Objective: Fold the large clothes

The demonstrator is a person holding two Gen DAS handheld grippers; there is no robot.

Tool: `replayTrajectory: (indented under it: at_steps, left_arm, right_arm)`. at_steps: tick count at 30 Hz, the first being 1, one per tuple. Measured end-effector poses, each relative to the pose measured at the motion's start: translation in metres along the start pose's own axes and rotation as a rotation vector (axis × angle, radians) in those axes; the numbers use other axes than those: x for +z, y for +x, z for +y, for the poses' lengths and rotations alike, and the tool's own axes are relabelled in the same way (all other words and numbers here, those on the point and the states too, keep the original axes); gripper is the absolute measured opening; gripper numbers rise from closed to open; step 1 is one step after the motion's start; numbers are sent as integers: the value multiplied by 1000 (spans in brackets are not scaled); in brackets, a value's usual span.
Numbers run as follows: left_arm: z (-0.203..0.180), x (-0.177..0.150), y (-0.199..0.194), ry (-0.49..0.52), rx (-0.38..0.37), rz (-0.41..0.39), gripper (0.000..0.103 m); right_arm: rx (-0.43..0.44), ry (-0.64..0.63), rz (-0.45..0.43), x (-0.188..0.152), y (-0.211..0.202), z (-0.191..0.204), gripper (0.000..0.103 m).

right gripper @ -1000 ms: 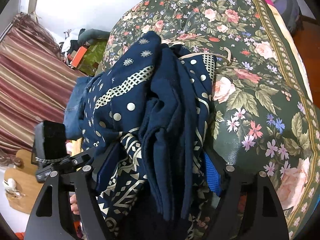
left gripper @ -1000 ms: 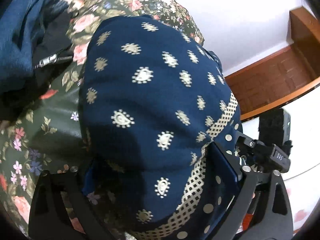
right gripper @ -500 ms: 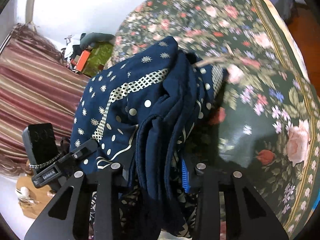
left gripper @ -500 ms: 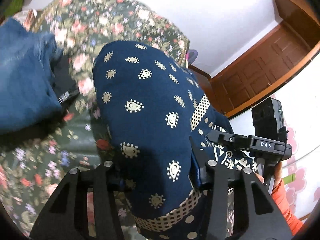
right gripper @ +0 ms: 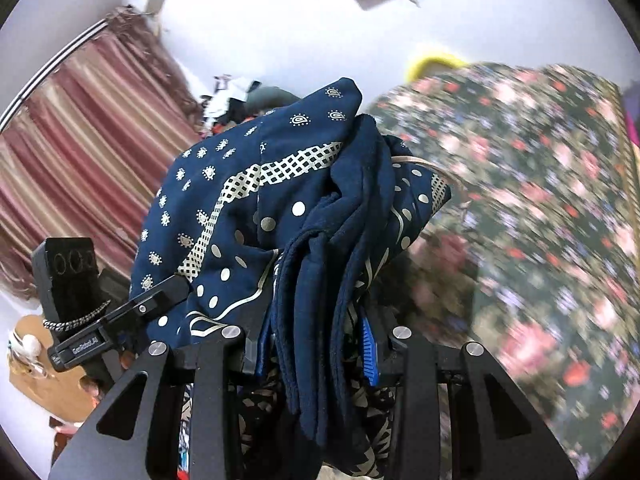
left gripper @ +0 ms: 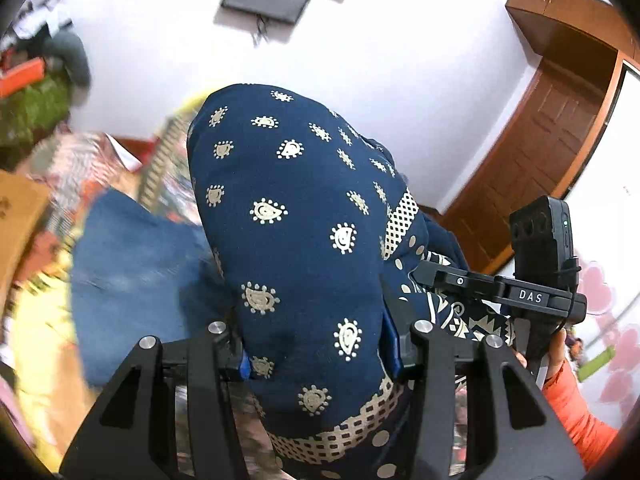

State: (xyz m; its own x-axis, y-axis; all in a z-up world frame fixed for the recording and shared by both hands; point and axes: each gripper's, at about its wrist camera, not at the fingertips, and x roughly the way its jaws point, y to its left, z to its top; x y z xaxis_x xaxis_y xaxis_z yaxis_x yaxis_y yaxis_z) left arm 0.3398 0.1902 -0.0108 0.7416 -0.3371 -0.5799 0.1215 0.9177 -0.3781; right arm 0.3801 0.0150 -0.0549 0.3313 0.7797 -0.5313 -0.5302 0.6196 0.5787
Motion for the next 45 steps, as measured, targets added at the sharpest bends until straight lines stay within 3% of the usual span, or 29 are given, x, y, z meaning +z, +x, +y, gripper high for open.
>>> replayTrajectory:
  at_steps: [6, 12, 20, 25, 31, 35, 39, 42, 45]
  left_arm:
    - [49, 23, -15, 6, 97, -36, 48]
    - [111, 34, 7, -43, 154, -18, 48]
    - [199, -4, 81, -202, 205, 140, 50]
    - [213, -21, 77, -256, 145, 92, 58]
    - [185, -27, 49, -203, 312, 57, 61]
    - [156, -28, 16, -117, 409, 23, 61]
    - [104, -35, -30, 47, 552, -47, 61]
    - [63, -46, -71, 138, 603, -131, 61]
    - [26, -56, -114, 165, 583, -219, 61]
  right_arm:
    - [32, -33, 6, 18, 64, 25, 32]
    - [31, -10, 42, 19, 129, 20, 32]
    - [-153, -79, 134, -10, 207, -8, 33]
    - [-194, -162, 132, -14, 192, 6, 40]
    - [-287, -281, 78, -24, 145, 39, 40]
    - [-280, -296, 22, -29, 101, 60, 40]
    - [-226, -306, -55, -31, 53, 88, 40]
    - [-188, -350, -126, -38, 13, 116, 40]
    - [-160, -405, -190, -49, -24, 143, 41]
